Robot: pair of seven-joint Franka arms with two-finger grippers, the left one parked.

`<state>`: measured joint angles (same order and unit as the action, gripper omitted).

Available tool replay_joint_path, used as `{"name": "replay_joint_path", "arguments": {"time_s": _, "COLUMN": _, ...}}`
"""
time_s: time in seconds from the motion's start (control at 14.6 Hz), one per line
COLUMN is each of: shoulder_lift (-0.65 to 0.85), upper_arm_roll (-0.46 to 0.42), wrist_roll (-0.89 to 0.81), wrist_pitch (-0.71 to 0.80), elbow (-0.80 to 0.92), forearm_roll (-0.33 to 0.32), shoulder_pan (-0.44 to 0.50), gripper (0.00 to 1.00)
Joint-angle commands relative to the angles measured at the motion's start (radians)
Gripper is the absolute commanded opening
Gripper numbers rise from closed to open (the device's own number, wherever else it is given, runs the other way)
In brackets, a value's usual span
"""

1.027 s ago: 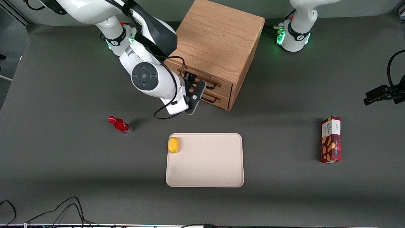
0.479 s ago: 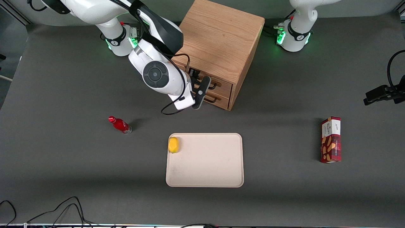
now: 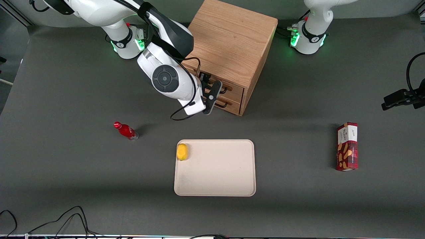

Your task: Open upper drawer

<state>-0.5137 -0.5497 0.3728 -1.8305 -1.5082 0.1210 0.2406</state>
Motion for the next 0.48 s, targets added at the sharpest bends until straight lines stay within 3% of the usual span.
{"name": "replay_joint_path", "arguments": {"time_s": 0.0, "shoulder_lift": 0.023, "upper_arm_roll": 0.001, "wrist_roll": 0.011, "wrist_pitch": -0.032, "elbow": -0.032, "forearm_roll": -0.014, "shoulder_pan": 0.003, "gripper": 1.00}}
{"name": "replay_joint_path", "arguments": {"time_s": 0.27, "shoulder_lift": 0.012, "upper_arm_roll": 0.004, "wrist_roll": 0.011, "wrist_pitch": -0.052, "elbow": -0.032, "forearm_roll": -0.024, "shoulder_pan": 0.002, "gripper": 1.00}}
{"name": "replay_joint_path", "arguments": {"time_s": 0.41, "shoulder_lift": 0.003, "upper_arm_roll": 0.002, "wrist_roll": 0.011, "wrist_pitch": -0.068, "elbow": -0.032, "forearm_roll": -0.073, "shoulder_pan": 0.003, "gripper": 1.00}}
